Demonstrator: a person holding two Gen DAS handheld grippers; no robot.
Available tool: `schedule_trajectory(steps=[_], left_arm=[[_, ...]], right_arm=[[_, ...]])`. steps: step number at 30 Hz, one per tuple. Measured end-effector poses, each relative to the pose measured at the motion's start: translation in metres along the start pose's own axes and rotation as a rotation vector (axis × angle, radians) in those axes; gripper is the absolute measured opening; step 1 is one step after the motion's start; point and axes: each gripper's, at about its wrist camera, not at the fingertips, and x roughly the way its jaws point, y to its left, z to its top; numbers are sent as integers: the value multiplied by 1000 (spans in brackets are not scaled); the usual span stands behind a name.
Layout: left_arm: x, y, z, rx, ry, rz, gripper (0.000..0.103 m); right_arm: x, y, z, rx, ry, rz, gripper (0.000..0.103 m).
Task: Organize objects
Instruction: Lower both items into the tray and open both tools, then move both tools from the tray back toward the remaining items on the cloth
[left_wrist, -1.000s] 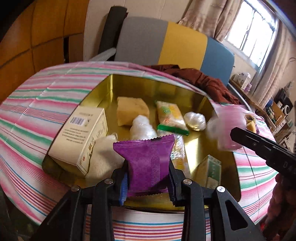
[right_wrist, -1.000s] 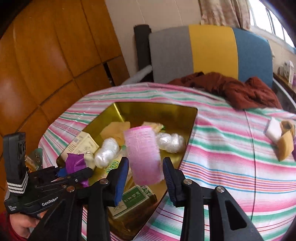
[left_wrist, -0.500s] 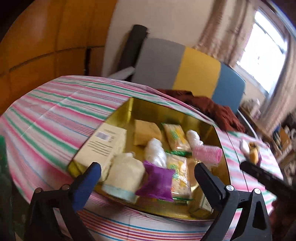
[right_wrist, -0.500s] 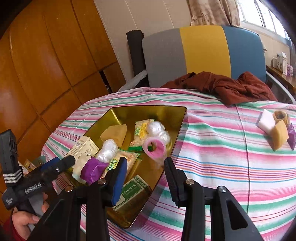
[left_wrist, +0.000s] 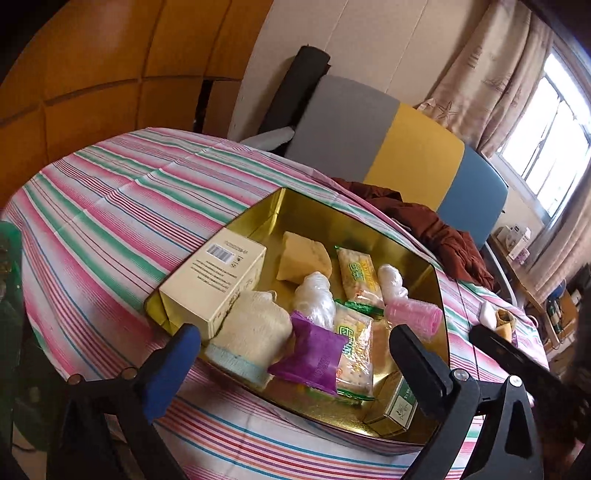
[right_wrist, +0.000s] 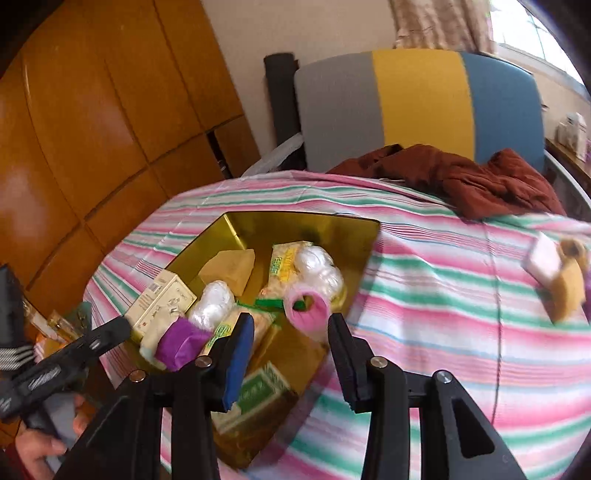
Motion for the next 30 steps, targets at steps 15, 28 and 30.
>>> schedule_trajectory(steps=[15, 28, 30], left_arm=[[-19, 26, 7, -69, -60, 51, 103], [-6, -34, -12, 42, 27, -42, 103], [-5, -47, -16, 70, 36, -67, 103]], right_arm=[[0, 21, -16, -2, 53, 176, 42], [-47, -70, -55, 132, 22, -23, 42], [-51, -89, -66, 162, 22, -51, 42]])
